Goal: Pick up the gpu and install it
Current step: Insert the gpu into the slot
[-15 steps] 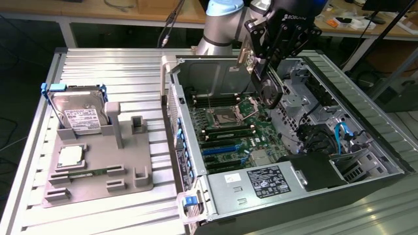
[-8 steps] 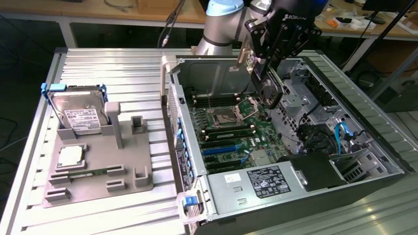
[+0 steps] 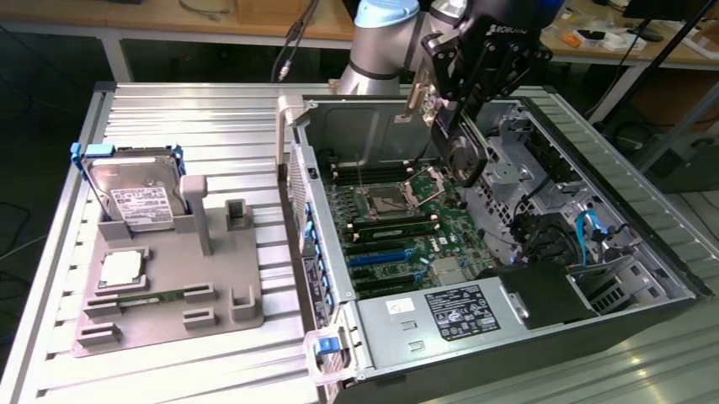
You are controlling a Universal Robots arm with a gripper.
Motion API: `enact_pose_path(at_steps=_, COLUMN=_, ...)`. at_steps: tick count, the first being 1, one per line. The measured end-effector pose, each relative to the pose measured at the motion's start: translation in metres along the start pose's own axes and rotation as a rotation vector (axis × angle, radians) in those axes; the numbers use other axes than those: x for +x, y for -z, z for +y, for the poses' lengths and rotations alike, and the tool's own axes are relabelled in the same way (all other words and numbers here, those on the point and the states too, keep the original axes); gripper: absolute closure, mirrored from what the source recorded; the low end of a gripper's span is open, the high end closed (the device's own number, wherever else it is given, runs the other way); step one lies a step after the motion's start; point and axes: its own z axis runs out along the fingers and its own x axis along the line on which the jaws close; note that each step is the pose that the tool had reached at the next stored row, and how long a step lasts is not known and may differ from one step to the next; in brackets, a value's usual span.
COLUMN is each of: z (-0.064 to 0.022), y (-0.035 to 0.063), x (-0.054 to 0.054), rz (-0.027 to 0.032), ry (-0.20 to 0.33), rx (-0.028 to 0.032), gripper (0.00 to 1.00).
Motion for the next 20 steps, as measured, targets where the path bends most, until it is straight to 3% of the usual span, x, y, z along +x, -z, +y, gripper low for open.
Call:
enact_pose_path(at_steps=6, z=0.0004, y=-0.0009, x=0.0, rz=0.0063, ry=0.144, rx=-0.0038, gripper=0.73)
enact_pose_path(at_steps=20, z=0.0002, y=-0.005, x=0.0002, rz=0.0174, ry=0.401, rx=-0.0109, gripper=0.73)
